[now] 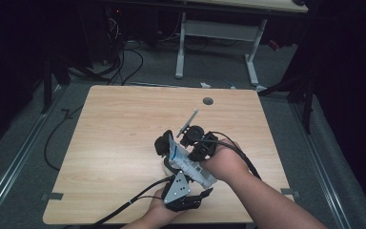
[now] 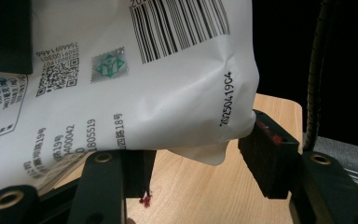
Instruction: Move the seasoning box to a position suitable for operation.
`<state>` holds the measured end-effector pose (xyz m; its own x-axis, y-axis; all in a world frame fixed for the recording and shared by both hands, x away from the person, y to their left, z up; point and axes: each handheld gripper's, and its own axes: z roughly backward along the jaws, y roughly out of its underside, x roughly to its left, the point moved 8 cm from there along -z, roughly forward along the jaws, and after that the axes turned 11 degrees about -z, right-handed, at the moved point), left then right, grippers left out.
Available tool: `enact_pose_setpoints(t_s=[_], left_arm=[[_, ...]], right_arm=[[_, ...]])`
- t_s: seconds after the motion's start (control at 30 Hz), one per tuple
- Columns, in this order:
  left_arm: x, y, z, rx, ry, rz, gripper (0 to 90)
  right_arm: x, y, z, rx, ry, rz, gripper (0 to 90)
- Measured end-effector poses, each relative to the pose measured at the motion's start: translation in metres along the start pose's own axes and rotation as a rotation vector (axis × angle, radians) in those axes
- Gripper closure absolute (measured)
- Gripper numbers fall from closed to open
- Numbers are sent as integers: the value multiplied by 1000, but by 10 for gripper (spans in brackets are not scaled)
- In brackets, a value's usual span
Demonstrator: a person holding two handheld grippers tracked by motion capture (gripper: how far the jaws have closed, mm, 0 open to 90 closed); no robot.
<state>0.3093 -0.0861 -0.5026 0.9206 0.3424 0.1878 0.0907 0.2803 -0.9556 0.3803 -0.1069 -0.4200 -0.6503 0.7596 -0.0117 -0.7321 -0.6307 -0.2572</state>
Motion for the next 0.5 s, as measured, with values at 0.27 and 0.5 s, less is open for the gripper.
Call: enact_pose_setpoints(t_s=[0.27, 0.5], left_arm=[[1, 0, 0, -2, -2, -1, 483], [1, -1, 0, -7, -11, -1, 490]], right_arm=[[0, 0, 0, 1, -3, -4, 897], [0, -1, 1, 2, 3, 2, 898]])
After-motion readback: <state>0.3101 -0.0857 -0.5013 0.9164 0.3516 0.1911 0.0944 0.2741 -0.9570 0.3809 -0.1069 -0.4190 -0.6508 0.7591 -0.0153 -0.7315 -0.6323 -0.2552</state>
